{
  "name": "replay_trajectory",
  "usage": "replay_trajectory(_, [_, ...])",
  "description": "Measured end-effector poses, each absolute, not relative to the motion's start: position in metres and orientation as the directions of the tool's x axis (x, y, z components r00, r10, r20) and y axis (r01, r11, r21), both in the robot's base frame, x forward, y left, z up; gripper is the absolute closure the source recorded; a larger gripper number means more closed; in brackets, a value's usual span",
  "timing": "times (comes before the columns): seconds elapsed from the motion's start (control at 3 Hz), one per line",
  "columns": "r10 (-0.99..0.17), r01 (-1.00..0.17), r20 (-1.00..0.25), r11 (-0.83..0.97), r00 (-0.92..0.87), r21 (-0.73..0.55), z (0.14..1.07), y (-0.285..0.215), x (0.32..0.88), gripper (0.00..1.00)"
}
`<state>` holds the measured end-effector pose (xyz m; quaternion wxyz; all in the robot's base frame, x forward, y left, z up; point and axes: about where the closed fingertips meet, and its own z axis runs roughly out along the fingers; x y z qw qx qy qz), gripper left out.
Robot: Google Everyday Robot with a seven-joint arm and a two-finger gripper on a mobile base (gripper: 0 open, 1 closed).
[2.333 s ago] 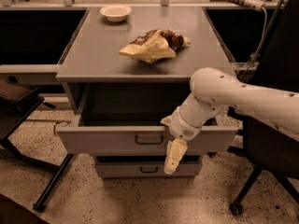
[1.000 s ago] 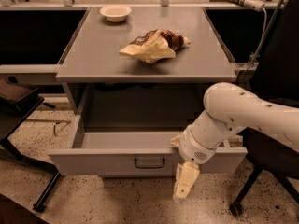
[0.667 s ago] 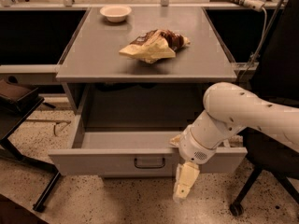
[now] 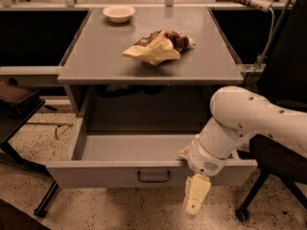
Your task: Open top drawer
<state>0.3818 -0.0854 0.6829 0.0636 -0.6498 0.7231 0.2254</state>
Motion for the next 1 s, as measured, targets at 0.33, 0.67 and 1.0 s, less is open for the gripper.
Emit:
replay_trajectory(0.33, [-0.916,-0.949,-0.341,0.11,-0.213,0.296,0.697,-0.108,0.347,0.0])
replay_trajectory(0.67, [-0.916,-0.949,-0.341,0.11,-0.213,0.296,0.697,-0.108,0.348,0.0])
replay_trajectory(1.0, [-0.913,-0.93,-0.311,0.155,-0.264,0.332,0.707,-0.126,0.324,0.0])
